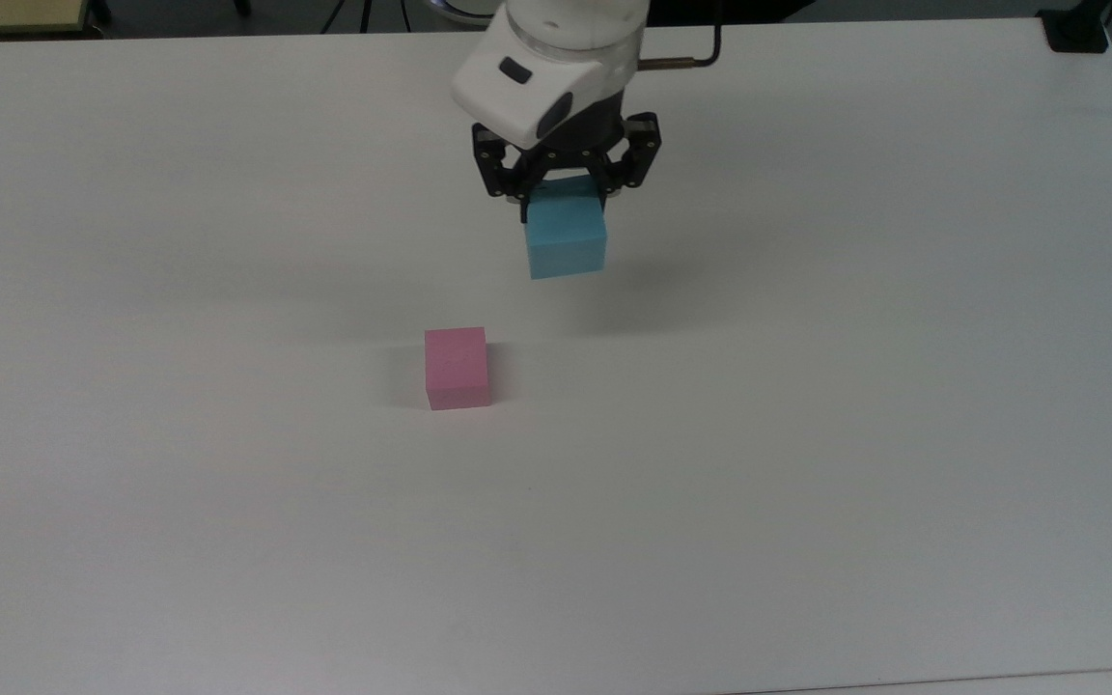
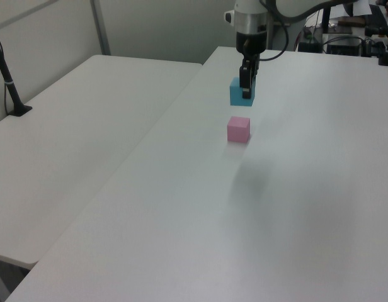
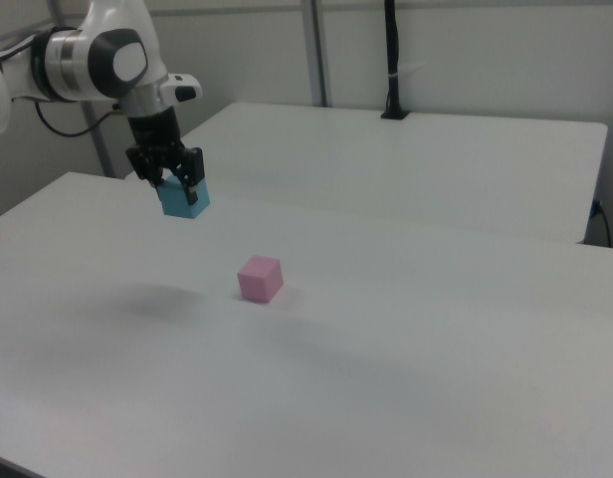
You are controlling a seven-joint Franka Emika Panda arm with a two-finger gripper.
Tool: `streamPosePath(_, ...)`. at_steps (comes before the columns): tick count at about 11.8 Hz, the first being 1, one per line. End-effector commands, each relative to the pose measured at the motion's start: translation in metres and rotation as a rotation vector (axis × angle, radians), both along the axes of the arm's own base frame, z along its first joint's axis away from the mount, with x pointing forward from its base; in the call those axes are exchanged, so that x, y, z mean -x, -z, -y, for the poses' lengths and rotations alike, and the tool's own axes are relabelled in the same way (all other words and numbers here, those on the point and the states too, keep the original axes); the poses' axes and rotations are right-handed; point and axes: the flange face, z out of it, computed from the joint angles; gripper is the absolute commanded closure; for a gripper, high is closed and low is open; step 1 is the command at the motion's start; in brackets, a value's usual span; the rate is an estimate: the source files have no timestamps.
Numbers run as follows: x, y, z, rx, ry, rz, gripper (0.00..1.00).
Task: Put blue cube on pink cube
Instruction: 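Lift the light-blue cube and carry it toward the pink cube, then lower the light-blue cube onto the top of the pink cube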
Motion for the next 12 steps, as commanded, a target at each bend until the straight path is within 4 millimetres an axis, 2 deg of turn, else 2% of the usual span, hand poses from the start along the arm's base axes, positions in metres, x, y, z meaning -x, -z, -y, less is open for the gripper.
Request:
streamPosePath(1, 0.000, 0.001, 0.036, 0.009, 0.012, -0.009, 0.67)
streamPosePath(6, -0.010, 0.007, 0.066, 0.036, 0.031, 0.022, 0.68)
streamPosePath(8, -0.021, 0.029, 0.072, 0.039, 0.040, 0.023, 0.68)
streamPosePath(9, -0.028, 0.040, 0.083, 0.049, 0.050, 0.037, 0.68)
streamPosePath(12, -0.040, 0.060, 0.094, 0.068, 0.053, 0.063, 0.69)
